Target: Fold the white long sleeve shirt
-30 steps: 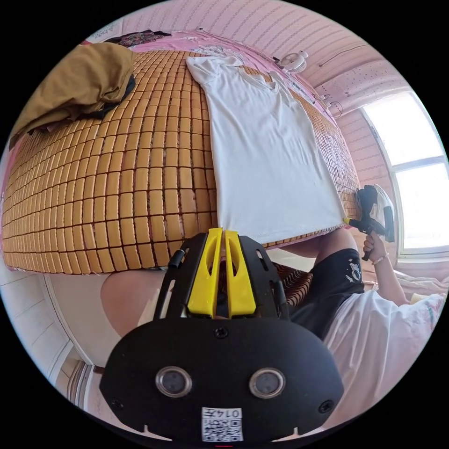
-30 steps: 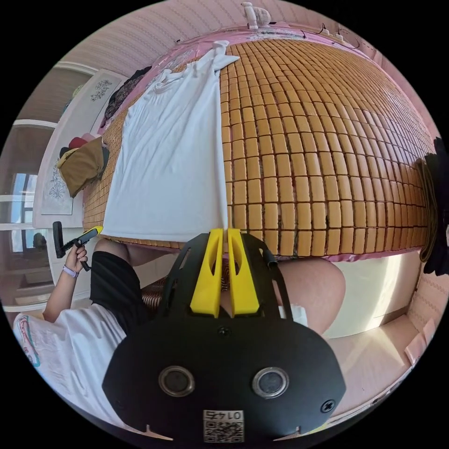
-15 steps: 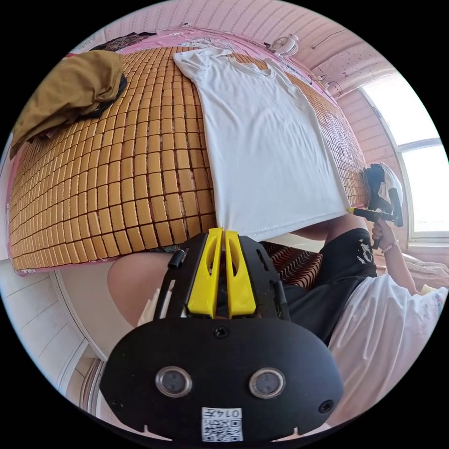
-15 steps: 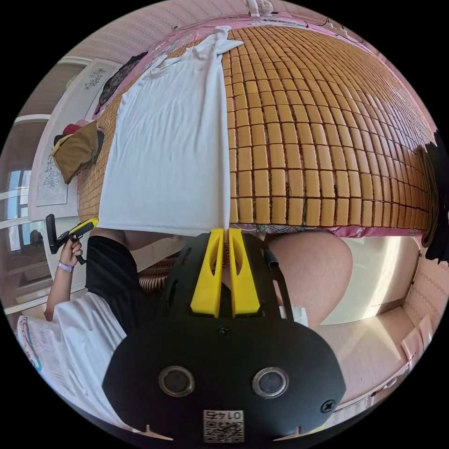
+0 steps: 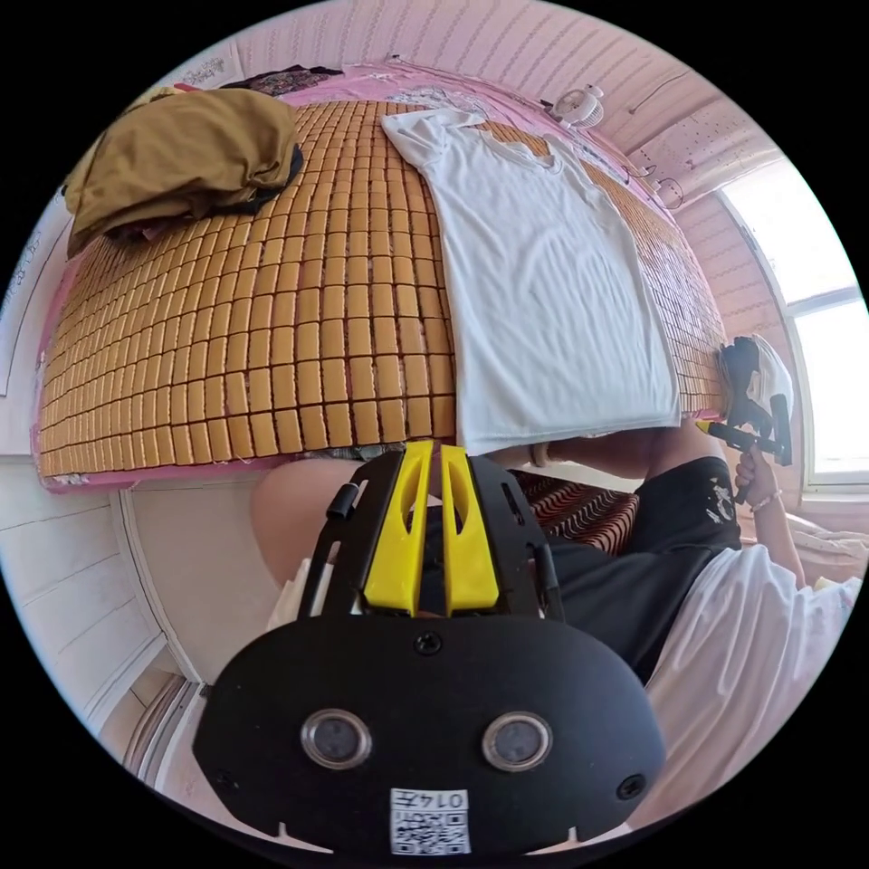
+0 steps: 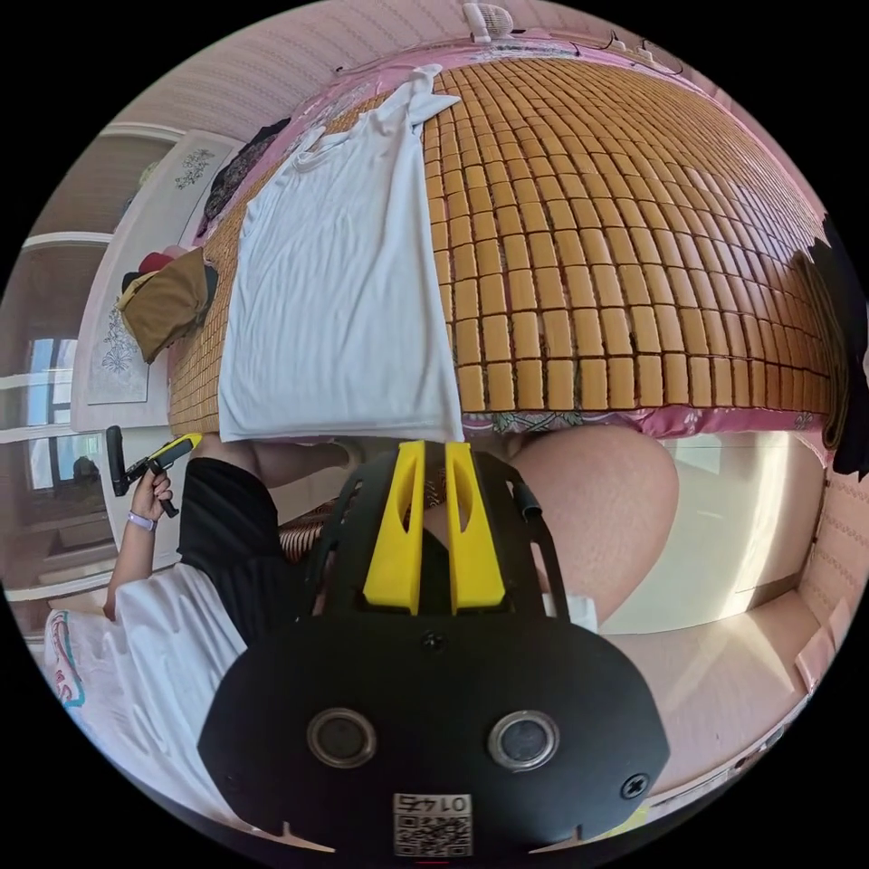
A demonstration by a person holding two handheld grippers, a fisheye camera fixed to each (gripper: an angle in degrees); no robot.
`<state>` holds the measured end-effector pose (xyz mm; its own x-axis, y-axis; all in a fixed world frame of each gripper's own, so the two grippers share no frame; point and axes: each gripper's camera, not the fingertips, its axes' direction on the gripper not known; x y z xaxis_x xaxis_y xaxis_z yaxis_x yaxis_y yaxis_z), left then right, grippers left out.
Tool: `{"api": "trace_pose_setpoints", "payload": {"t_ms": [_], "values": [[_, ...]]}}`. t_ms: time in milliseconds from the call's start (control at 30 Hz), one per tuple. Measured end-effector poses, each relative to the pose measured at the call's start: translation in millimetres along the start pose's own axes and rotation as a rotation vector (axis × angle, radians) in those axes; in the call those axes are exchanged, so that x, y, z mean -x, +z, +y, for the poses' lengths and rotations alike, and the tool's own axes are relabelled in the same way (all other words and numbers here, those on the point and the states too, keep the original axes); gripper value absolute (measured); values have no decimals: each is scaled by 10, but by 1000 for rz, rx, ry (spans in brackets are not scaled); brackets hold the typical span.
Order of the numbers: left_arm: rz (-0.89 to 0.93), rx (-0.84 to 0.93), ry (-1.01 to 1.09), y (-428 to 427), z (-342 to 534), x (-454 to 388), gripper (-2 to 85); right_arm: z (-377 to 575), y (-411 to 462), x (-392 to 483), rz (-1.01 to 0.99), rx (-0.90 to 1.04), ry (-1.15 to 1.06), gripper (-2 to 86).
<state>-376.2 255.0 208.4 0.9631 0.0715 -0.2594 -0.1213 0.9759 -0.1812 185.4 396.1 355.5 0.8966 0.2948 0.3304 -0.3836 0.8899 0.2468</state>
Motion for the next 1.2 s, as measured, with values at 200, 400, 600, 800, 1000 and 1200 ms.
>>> {"api": "trace_pose_setpoints", "payload": {"t_ms": [200,400,600,800,1000,1200], "values": [[35,-76,-2,-92,-8,15,-6,158,-179,-77,-32,-45,-11,44],[107,-137,63,-19,-337,-221,-8,142,-274,-90,-34,-65,-56,43],[179,-120,209,277,-967,-583,-8,-280,-378,46,-6,-159,-113,27],[241,-109,304,610,-1786,-892,-8,-1122,-522,289,-6,-292,-166,21],[269,-31,346,721,-2279,-1231,-8,-1668,-753,298,-31,-310,-112,22],[255,-44,398,641,-2851,-1590,-5,-1848,-1125,365,63,-240,-47,44]]}}
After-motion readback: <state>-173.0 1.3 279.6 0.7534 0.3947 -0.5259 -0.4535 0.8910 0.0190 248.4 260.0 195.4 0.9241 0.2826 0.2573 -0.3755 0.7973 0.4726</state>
